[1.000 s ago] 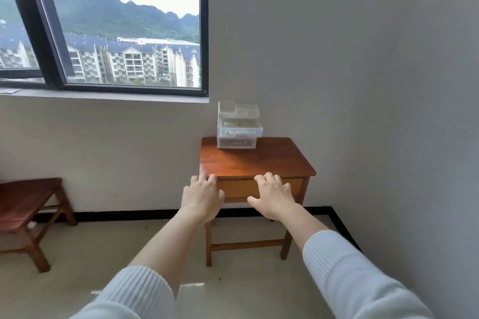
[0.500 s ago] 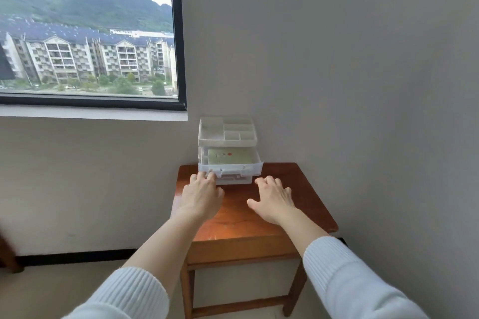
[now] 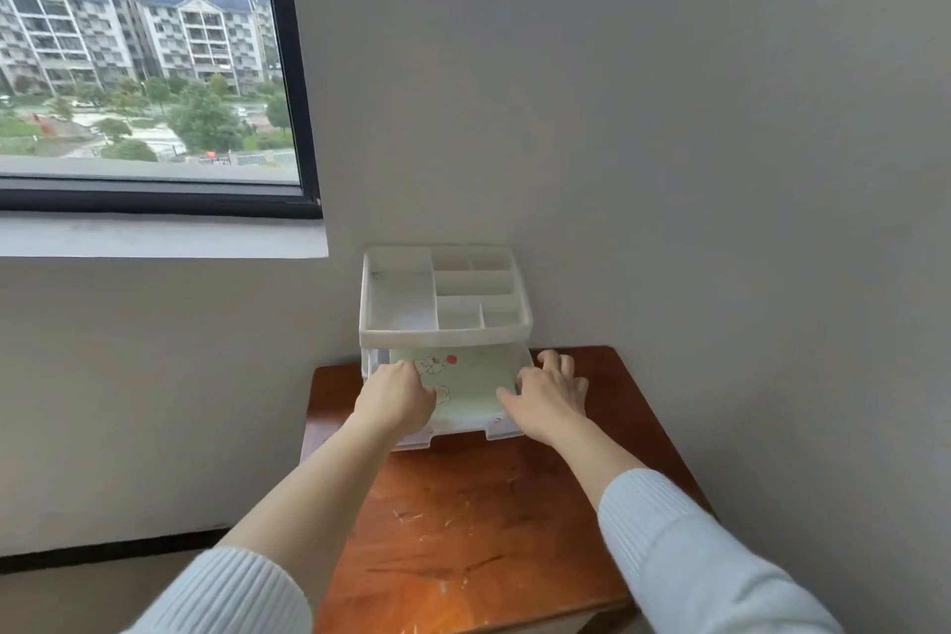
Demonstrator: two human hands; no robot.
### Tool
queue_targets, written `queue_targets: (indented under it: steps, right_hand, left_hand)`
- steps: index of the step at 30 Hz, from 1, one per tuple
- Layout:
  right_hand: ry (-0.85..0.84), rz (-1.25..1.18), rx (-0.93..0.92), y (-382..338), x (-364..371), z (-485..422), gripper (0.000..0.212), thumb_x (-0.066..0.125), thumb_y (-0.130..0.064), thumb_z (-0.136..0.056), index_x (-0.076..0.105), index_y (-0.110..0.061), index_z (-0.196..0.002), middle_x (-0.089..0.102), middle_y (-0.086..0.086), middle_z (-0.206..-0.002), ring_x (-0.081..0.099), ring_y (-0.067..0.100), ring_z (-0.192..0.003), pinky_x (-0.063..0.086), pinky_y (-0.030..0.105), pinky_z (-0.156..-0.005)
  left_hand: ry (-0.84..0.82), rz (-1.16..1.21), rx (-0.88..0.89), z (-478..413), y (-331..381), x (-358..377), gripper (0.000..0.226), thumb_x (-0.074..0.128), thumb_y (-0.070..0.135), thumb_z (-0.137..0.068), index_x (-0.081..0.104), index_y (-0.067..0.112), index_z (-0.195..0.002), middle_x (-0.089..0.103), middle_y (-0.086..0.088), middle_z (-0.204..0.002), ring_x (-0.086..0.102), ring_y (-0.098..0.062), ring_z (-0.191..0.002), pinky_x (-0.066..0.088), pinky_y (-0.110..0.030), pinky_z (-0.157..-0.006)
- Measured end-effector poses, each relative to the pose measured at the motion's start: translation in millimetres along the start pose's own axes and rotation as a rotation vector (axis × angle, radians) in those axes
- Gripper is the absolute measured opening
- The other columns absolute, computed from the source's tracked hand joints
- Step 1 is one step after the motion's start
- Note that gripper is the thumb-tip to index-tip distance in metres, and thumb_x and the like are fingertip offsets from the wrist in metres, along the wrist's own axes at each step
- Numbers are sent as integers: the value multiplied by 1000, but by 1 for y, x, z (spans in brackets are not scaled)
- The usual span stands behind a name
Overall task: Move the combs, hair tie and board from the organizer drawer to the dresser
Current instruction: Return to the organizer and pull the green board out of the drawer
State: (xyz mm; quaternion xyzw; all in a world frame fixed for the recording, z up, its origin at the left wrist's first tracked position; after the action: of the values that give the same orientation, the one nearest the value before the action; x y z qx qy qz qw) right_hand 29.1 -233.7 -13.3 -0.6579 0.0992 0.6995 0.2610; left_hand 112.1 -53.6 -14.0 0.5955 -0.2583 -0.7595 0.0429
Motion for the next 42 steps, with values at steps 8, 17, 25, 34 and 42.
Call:
queue_targets:
  steps: [8, 17, 25, 34, 42]
  right_hand:
    - [-98, 13, 78, 0, 28, -29, 46, 49, -42, -84, 60, -9, -113, 38, 10, -136, 25, 29, -128, 29, 45, -100]
    - [-102, -47, 86, 0, 31, -36, 56, 49, -52, -80, 60, -8, -114, 38, 10, -137, 25, 29, -129, 29, 45, -99]
    - [-98, -37, 81, -1, 31, -35, 55, 48, -51, -80, 61, -8, -113, 39, 9, -135, 25, 28, -128, 29, 45, -98]
    - [-90, -47, 88, -2, 31, -32, 61, 49, -53, -78, 58, -8, -119, 32, 10, -144, 18, 28, -135, 26, 48, -103]
    - [-94, -54, 72, -3, 29, -32, 56, 48, -49, -82, 57, -9, -120, 36, 9, -141, 21, 28, -132, 27, 49, -102]
  left_hand:
    - [-152, -140, -50, -28, 2, 27, 19, 48, 16, -86, 60, 6, -98, 61, -8, -87, 58, -28, -82, 51, -33, -66]
    - [-281, -292, -195, -43, 1, 45, 48, 42, 32, -88, 51, 9, -129, 53, -15, -130, 51, -31, -116, 46, -34, -87]
    - [-364, -248, -358, -34, -7, 52, 70, 37, 44, -90, 21, 9, -148, 34, -19, -145, 44, -33, -126, 41, -36, -100]
    - [-395, -158, -296, -34, -3, 56, 60, 30, 41, -91, 33, 14, -144, 39, -11, -150, 35, -29, -137, 34, -34, -110]
    - [-134, 201, -262, -47, -17, 7, 18, 36, -1, -81, 46, 6, -68, 47, -8, -66, 46, -22, -53, 39, -26, -44]
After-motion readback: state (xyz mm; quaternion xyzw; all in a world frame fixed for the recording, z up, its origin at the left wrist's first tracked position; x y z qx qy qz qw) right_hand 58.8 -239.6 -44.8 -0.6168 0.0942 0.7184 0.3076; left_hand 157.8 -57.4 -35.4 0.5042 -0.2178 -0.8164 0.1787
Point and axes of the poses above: each hand's wrist, its own z-axis away from the middle knuckle, its own x-axis out of the palm, y = z × x, the point moved 10 cm from there along -z, towards the middle knuckle
